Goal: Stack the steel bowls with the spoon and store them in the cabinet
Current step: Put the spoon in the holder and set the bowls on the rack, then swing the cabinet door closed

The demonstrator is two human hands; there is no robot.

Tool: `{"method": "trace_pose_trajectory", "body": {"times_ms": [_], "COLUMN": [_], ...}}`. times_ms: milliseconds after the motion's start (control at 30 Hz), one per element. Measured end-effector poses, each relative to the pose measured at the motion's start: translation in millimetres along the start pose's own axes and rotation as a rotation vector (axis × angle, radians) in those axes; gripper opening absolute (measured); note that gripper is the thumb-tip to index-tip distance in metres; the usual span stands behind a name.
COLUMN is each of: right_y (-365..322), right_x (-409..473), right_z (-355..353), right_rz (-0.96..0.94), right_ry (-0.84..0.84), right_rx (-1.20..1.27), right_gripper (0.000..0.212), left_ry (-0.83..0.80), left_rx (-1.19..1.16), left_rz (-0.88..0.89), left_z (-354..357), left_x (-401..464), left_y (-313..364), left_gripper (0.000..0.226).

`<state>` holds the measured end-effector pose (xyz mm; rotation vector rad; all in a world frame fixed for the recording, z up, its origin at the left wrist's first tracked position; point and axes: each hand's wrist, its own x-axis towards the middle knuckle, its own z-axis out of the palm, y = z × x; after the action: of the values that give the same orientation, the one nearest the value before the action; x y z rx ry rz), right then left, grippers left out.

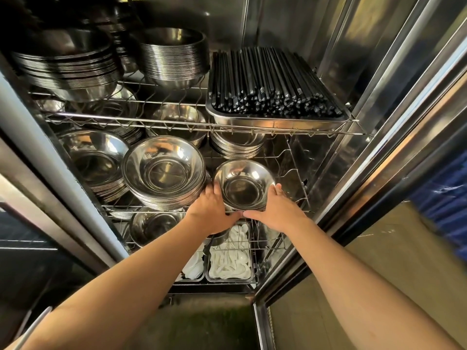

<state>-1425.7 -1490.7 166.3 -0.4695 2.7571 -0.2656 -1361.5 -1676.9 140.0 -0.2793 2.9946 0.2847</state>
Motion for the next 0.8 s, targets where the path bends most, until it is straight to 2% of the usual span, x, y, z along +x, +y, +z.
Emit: {"method": "trace_pose_trajectory", "body": {"times_ms": [167, 300, 467, 633, 800], "right_y": [-2, -4, -7, -12, -13], "right_x": [2, 0, -6, -26, -76], "right_z": [-1, -3, -10, -22, -42], "right_rz": [-0.027, -0.048, -0.080, -0.122, -0.122], "right_ry": [-0.009, 0.001, 0.028, 0.162, 0.284], "right_rx": [-0.017, -0.040, -0.061, -0.106, -0.093], "right_gripper": [0.132, 0.129, 0.120, 0.097, 0.067], "left_ry": [0.032, 0.078, 0.137, 0.193, 0.185], "left_rx": [0.023, 0.084, 0.051, 0.010, -0.028], "left_rz": [-0.027, -0.048, 0.009, 0.092, 0.256], "left_z": [-6, -7, -16, -36, -63], "left_x": [-9, -15, -17, -25, -42], "left_y": [6, 8, 5, 1, 4], "left_gripper": [0.117, 0.102, 0.095, 0.086, 0.074]}}
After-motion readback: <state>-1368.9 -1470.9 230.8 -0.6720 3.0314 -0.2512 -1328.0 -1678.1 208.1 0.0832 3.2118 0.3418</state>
